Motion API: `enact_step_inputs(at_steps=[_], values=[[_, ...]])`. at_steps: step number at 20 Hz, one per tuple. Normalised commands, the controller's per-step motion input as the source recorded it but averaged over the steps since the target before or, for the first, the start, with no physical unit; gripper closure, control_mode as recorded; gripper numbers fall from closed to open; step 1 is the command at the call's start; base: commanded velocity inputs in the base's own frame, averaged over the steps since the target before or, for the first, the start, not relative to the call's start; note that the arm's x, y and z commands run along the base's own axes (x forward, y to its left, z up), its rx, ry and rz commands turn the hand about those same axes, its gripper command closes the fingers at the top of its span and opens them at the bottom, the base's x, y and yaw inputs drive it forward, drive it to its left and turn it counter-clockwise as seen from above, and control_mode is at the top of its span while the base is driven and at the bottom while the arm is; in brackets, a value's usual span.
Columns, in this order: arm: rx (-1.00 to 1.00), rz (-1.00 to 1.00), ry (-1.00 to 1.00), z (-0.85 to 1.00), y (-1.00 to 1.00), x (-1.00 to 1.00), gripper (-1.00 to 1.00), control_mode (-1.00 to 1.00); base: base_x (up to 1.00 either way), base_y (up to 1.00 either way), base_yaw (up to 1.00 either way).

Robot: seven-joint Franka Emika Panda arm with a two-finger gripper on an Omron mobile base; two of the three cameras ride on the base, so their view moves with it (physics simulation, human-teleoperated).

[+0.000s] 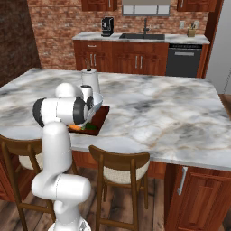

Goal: Place the two vegetables and bowl onto the tray for setting up a vegetable dip station.

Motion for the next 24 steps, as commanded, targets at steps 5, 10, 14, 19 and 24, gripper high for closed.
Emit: enact_step_inputs(at_steps=[5,10,14,19,24], values=[[0.0,0.0,0.0,0.03,0.0,0.0,-1.0,-1.0,0.0,0.0,0.0],[0.0,0.0,0.0,0.17,-0.03,-0.01,-1.0,-1.0,0.0,0.0,0.0],[0.0,0.0,0.0,0.22,-0.04,-0.1,-1.0,-1.0,0.0,0.0,0.0],[0.0,0.0,0.0,0.2,-0.02,-0.19,-1.0,-1.0,0.0,0.0,0.0],[-0.01,0.08,-0.03,0.22,0.0,-0.32,-1.0,-1.0,0.0,0.0,0.0]])
